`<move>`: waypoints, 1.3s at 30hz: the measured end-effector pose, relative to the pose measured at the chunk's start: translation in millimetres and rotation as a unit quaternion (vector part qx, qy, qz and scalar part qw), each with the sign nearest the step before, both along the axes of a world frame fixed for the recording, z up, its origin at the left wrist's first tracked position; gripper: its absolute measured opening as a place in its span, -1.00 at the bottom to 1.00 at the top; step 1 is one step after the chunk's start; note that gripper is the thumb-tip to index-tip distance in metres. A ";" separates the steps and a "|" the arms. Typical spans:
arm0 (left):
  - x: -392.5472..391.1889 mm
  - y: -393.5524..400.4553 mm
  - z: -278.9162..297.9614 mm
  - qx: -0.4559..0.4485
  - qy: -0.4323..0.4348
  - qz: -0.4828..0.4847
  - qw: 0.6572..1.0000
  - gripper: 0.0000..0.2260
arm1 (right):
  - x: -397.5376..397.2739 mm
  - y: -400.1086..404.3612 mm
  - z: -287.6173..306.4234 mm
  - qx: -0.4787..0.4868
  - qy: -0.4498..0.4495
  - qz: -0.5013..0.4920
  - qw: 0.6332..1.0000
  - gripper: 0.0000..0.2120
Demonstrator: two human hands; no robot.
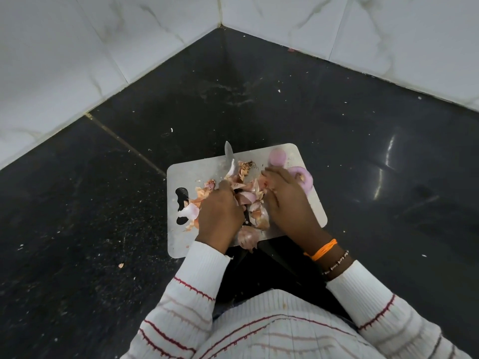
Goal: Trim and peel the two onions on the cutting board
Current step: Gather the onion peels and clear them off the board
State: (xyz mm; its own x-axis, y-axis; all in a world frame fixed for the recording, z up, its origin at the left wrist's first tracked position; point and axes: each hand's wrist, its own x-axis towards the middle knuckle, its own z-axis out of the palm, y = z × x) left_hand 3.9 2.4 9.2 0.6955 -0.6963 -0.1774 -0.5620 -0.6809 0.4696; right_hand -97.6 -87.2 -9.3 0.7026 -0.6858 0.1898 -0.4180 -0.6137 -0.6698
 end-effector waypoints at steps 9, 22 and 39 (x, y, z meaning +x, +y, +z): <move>-6.4 -5.9 -2.1 0.029 -0.023 -0.034 0.999 -0.53 | 13.6 7.7 -17.9 0.042 0.073 0.038 0.996 -0.36; 5.1 2.8 -1.6 -0.041 -0.001 0.007 0.999 -0.59 | 9.7 7.2 -22.1 0.019 0.076 0.048 0.996 -0.44; 8.9 3.7 13.2 -0.084 0.015 0.041 0.996 -0.63 | 8.5 9.9 -15.7 0.014 0.063 0.061 0.996 -0.50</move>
